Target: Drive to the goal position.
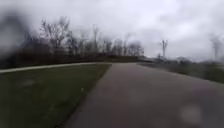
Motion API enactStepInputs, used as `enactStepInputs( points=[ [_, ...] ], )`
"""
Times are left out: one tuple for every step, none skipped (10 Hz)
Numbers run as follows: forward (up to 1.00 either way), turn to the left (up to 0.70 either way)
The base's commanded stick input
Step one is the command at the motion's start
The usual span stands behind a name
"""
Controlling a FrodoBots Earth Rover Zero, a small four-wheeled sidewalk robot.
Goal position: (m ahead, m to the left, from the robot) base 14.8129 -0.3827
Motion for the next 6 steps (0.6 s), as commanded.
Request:
enactStepInputs(
  points=[
    [0.70, -0.35],
    [0.70, -0.35],
    [0.70, -0.35],
    [0.70, -0.35],
    [0.70, -0.35],
    [0.70, -0.35]
  ],
)
